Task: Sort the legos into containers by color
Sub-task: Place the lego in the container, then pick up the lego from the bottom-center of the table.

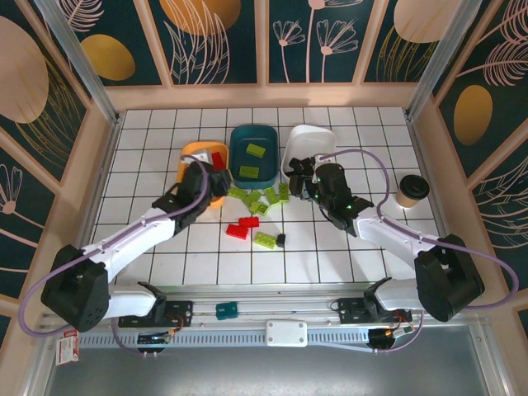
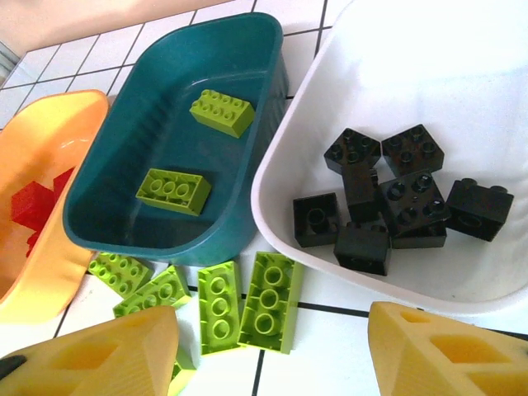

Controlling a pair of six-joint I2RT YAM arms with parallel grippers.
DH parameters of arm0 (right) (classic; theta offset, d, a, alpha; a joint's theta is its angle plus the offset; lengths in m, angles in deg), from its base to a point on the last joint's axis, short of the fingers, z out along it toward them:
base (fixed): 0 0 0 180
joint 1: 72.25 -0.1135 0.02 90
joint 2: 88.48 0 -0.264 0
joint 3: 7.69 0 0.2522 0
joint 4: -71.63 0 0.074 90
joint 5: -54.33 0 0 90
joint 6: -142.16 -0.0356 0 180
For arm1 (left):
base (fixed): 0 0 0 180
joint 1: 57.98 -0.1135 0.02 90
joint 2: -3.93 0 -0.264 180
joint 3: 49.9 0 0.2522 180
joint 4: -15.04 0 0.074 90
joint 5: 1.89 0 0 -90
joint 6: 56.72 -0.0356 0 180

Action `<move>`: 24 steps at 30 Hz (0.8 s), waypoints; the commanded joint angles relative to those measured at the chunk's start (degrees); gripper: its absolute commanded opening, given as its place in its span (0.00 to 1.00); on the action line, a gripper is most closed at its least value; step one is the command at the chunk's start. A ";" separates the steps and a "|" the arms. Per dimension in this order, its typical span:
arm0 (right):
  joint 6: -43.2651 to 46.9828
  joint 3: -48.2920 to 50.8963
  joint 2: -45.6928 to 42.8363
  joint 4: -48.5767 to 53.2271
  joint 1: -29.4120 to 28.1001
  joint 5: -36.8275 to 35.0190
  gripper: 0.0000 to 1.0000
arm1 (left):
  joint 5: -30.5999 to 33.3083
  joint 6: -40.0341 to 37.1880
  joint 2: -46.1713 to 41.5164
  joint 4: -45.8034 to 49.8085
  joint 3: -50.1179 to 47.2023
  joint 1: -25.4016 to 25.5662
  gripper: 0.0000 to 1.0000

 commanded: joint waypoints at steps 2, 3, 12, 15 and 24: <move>-0.85 1.28 -1.86 -0.29 -2.15 -1.00 0.63 | -1.62 1.18 6.34 -1.97 0.39 -8.90 0.40; -0.95 1.44 -2.11 0.32 -2.78 -0.90 0.63 | -2.23 1.56 7.75 -2.80 0.70 -10.13 0.40; -4.24 9.24 -5.02 1.35 -12.50 0.07 0.65 | -8.79 4.04 14.33 -5.99 4.96 -13.11 0.66; -6.56 11.61 -4.54 0.91 -15.96 -0.89 0.66 | -12.04 4.74 9.57 -7.04 3.86 -12.95 0.84; -14.25 13.33 0.84 -2.89 -24.08 -5.72 0.67 | -13.07 5.72 -9.76 -5.27 -4.27 -5.77 0.99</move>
